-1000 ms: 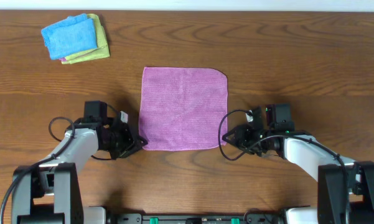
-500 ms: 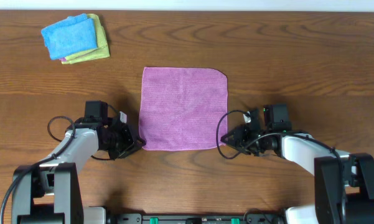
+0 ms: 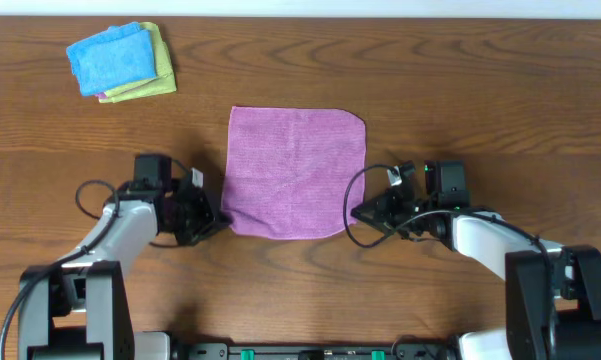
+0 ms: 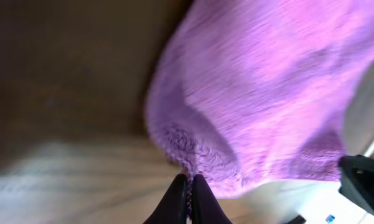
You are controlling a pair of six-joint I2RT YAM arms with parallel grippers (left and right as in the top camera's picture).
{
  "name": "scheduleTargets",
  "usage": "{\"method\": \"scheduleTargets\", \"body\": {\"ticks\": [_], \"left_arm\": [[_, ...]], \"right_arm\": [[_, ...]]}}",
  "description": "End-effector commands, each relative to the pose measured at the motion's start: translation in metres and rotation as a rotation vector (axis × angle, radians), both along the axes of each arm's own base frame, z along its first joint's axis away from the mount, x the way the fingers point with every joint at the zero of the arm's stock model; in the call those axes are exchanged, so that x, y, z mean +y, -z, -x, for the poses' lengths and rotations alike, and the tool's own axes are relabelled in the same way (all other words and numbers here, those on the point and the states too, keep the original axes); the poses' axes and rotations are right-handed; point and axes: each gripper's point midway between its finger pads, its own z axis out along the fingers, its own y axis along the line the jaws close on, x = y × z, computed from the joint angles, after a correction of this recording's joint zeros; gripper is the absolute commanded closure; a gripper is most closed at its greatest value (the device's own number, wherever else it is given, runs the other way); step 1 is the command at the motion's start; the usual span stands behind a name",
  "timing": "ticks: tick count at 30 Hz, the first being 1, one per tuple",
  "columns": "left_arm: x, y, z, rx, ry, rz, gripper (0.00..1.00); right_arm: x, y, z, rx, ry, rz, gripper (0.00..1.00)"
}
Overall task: Fold the cloth
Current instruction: 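Carry the bottom edge up over the top edge with both grippers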
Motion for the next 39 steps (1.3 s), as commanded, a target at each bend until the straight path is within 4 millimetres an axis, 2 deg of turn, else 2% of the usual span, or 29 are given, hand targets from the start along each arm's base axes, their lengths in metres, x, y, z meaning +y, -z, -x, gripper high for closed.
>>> {"method": "scheduleTargets", "body": {"ticks": [1, 5, 7, 9, 12, 20, 24, 27, 32, 36, 39], "left_arm": [[-0.004, -0.03, -0.03, -0.071, 0.011, 0.026, 0.94], [-0.003, -0.059, -0.059, -0.167, 0.016, 0.017, 0.94], [0.0, -0.067, -0.072, -0.219, 0.011, -0.002, 0.94], [0.006, -0.071, -0.086, -0.278, -0.002, -0.04, 0.94], [0.01, -0.079, -0.114, -0.381, -0.044, -0.053, 0.94], [0.004, -0.058, -0.152, -0.422, -0.071, -0.001, 0.94], [-0.004, -0.061, -0.171, -0.447, -0.045, -0.003, 0.94], [-0.013, -0.07, -0.195, -0.485, -0.02, -0.002, 0.94], [-0.016, -0.078, -0.212, -0.514, 0.013, -0.038, 0.94], [-0.008, -0.069, -0.214, -0.502, -0.005, -0.087, 0.94], [-0.006, -0.064, -0.217, -0.499, -0.012, -0.102, 0.94]], "right_arm": [[0.013, -0.027, -0.015, -0.038, -0.04, -0.088, 0.99], [0.016, -0.056, -0.044, -0.132, -0.041, -0.101, 0.99], [0.015, -0.066, -0.059, -0.178, -0.024, -0.079, 0.98], [0.01, -0.07, -0.074, -0.215, 0.01, -0.034, 0.98], [-0.005, -0.064, -0.09, -0.239, 0.086, 0.054, 0.98], [-0.032, -0.053, -0.116, -0.287, 0.22, 0.192, 0.98], [-0.044, -0.055, -0.128, -0.318, 0.268, 0.226, 0.99], [-0.048, -0.057, -0.14, -0.342, 0.285, 0.224, 0.98], [-0.038, -0.049, -0.163, -0.321, 0.246, 0.182, 0.98], [-0.033, -0.049, -0.191, -0.337, 0.241, 0.175, 0.98], [-0.032, -0.053, -0.203, -0.356, 0.242, 0.172, 0.98]]}}
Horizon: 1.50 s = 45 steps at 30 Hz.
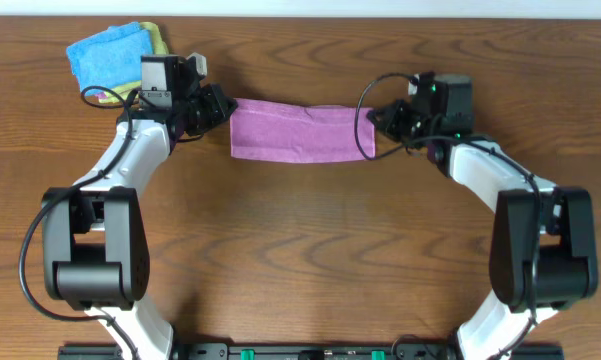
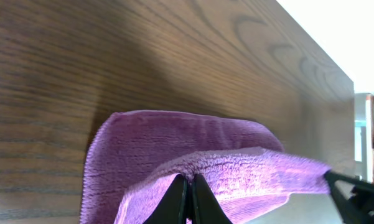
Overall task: Fold the cloth
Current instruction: 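Carry the bottom edge up over the top edge with both grippers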
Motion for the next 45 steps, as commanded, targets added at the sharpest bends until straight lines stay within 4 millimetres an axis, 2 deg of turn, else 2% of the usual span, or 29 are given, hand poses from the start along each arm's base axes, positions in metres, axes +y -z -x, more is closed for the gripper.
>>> {"method": "scheduleTargets", "body": {"ticks": [1, 6, 12, 16, 20, 25, 32, 37, 42, 45], "left_arm": [[0.006, 0.009, -0.009, -0.009, -0.012, -0.044, 0.94], [0.006, 0.02, -0.025, -0.014, -0.015, -0.046, 0.94], [0.005, 0.008, -0.064, -0.064, -0.004, -0.056, 0.94], [0.006, 0.005, -0.068, -0.059, 0.013, -0.09, 0.94], [0.004, 0.018, -0.052, 0.01, 0.047, -0.122, 0.94], [-0.007, 0.03, -0.031, 0.096, 0.091, -0.134, 0.94], [-0.019, 0.039, -0.007, 0.197, 0.127, -0.135, 0.94], [-0.017, 0.031, 0.005, 0.228, 0.131, -0.142, 0.94], [-0.005, 0.015, 0.021, 0.237, 0.142, -0.222, 0.94], [-0.001, 0.011, 0.031, 0.264, 0.142, -0.247, 0.94]], "right_arm": [[0.002, -0.009, -0.017, -0.028, -0.004, -0.014, 0.98], [0.004, -0.011, -0.038, -0.049, -0.004, -0.016, 0.98], [0.002, -0.022, -0.061, -0.097, 0.007, -0.005, 0.99], [0.002, -0.02, -0.067, -0.099, 0.007, -0.005, 0.99], [0.004, -0.011, -0.059, -0.056, -0.007, 0.003, 0.98], [0.003, 0.01, -0.04, 0.053, -0.031, 0.031, 0.98], [0.011, 0.007, -0.033, 0.071, -0.073, -0.015, 0.98], [0.016, 0.001, -0.027, 0.077, -0.115, -0.072, 0.98], [0.012, -0.006, -0.021, 0.1, -0.146, -0.145, 0.99], [0.005, 0.0, -0.014, 0.152, -0.138, -0.158, 0.99]]}}
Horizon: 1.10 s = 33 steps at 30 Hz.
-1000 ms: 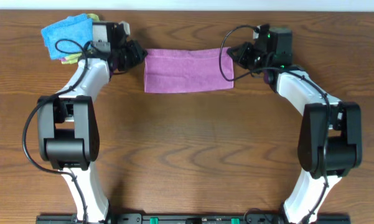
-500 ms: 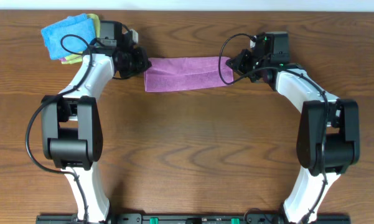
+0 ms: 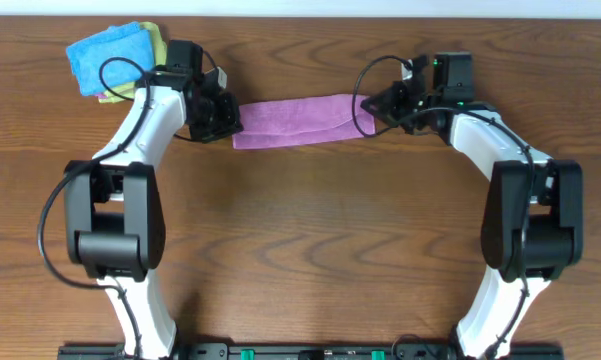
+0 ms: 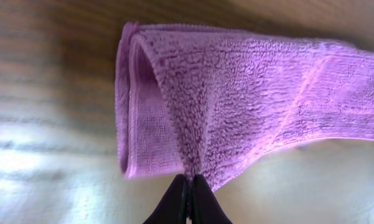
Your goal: Fold the cloth
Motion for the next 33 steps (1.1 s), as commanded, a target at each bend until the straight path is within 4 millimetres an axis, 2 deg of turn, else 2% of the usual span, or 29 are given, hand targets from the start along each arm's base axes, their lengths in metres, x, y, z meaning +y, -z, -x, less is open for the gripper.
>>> {"method": "scheduleTargets", "body": {"ticks": [1, 6, 11, 18, 24, 29, 33], "left_arm": [[0.008, -0.02, 0.0, -0.053, 0.021, -0.05, 0.94], [0.009, -0.016, 0.013, 0.001, 0.032, -0.058, 0.94], [0.017, -0.011, 0.022, 0.039, 0.029, -0.106, 0.94], [0.026, -0.007, 0.014, 0.009, 0.01, -0.164, 0.94], [0.02, 0.0, -0.006, -0.071, -0.016, -0.156, 0.94], [0.016, 0.016, -0.003, -0.035, -0.012, -0.159, 0.94], [0.011, 0.022, 0.0, -0.017, 0.002, -0.162, 0.94]], "right_arm": [[-0.005, -0.001, 0.005, 0.034, -0.016, -0.038, 0.99], [-0.008, 0.007, 0.019, 0.074, -0.046, -0.005, 0.98], [-0.018, 0.015, 0.017, 0.071, -0.018, 0.072, 0.98], [-0.029, 0.026, 0.01, 0.056, 0.023, 0.18, 0.99], [-0.023, 0.025, 0.001, -0.004, 0.027, 0.23, 0.98], [-0.017, 0.029, 0.0, -0.022, 0.017, 0.281, 0.98], [-0.021, 0.034, -0.001, -0.026, 0.031, 0.334, 0.98]]}}
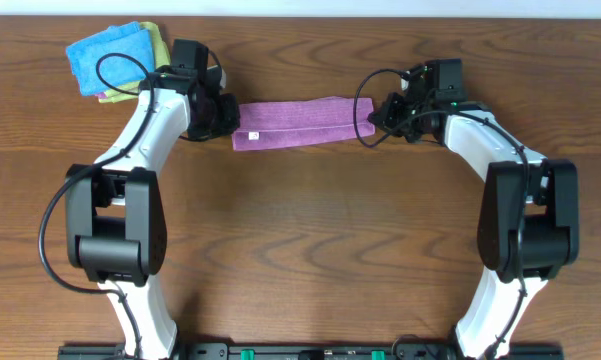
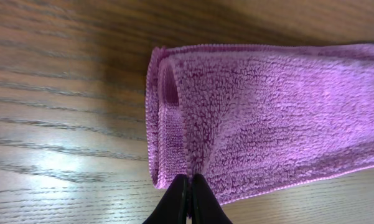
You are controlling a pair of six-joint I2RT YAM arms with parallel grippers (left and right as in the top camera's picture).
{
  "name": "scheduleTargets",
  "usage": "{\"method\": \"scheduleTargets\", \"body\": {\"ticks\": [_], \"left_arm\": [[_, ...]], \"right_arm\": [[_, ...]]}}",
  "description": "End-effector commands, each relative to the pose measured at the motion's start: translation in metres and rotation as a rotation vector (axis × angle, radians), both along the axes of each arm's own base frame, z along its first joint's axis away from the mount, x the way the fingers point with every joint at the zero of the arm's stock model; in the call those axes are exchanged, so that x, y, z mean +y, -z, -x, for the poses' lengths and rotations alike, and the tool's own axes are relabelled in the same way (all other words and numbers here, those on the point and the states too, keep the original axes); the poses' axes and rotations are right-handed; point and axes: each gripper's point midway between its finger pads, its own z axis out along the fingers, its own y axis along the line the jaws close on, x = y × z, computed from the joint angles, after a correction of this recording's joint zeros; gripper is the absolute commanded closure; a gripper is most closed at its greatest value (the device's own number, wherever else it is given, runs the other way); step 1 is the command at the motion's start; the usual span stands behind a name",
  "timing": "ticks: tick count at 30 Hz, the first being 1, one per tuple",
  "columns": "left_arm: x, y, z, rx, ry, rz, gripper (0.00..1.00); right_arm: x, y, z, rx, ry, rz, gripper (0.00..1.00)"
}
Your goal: Fold the cloth
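Observation:
The purple cloth (image 1: 302, 122) lies on the table as a narrow folded strip running left to right, with a small white tag (image 1: 250, 133) near its left end. My left gripper (image 1: 226, 118) is at that left end. In the left wrist view the left gripper (image 2: 190, 182) is shut on the near edge of the cloth (image 2: 280, 118), just right of the doubled-over end. My right gripper (image 1: 370, 116) meets the strip's right end and looks shut on it. The right fingertips are small in the overhead view.
A stack of folded cloths (image 1: 120, 58), blue on yellow and pink, lies at the far left corner, just behind my left arm. The brown wooden table (image 1: 300, 250) stretches toward me. Its far edge runs along the top of the overhead view.
The strip now rests flatter on the wood, and its white tag shows at the left end. Both grippers remain at the ends of the strip, shifted only slightly.
First the cloth lay spread as a square, with both grippers at its near corners and the left shut on one. Then those corners were at the far edge, the cloth halved into a strip. Later the strip was narrower between the grippers, and now it lies flat.

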Motion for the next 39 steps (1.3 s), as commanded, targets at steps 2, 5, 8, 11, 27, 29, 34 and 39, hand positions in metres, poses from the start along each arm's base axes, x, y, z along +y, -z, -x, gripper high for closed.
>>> {"method": "scheduleTargets", "body": {"ticks": [2, 5, 8, 11, 27, 29, 34, 39], "left_arm": [[-0.002, 0.02, 0.007, 0.05, -0.003, -0.033, 0.94], [-0.004, 0.03, 0.01, 0.072, 0.004, -0.038, 0.94], [-0.003, 0.037, 0.011, 0.086, 0.003, -0.045, 0.94], [0.002, 0.039, 0.008, 0.075, -0.007, -0.076, 0.94], [0.011, 0.046, 0.005, 0.071, -0.026, -0.126, 0.94], [0.011, 0.048, 0.007, 0.078, -0.026, -0.128, 0.94], [0.011, 0.066, 0.027, 0.135, -0.035, -0.131, 0.94], [0.011, 0.066, 0.025, 0.126, -0.037, -0.127, 0.94]], "right_arm": [[-0.008, 0.0, -0.009, -0.039, 0.014, 0.086, 0.98], [-0.012, 0.001, -0.01, -0.047, 0.019, 0.113, 0.98], [-0.012, 0.006, -0.01, -0.044, 0.01, 0.123, 0.98], [-0.012, 0.016, -0.008, -0.026, 0.009, 0.124, 0.98], [-0.011, 0.032, -0.012, -0.023, 0.008, 0.123, 0.99], [-0.011, 0.032, -0.012, -0.021, 0.01, 0.122, 0.98], [-0.01, 0.032, -0.012, -0.019, 0.011, 0.12, 0.99], [-0.009, 0.032, -0.011, -0.019, 0.007, 0.114, 0.92]]}}
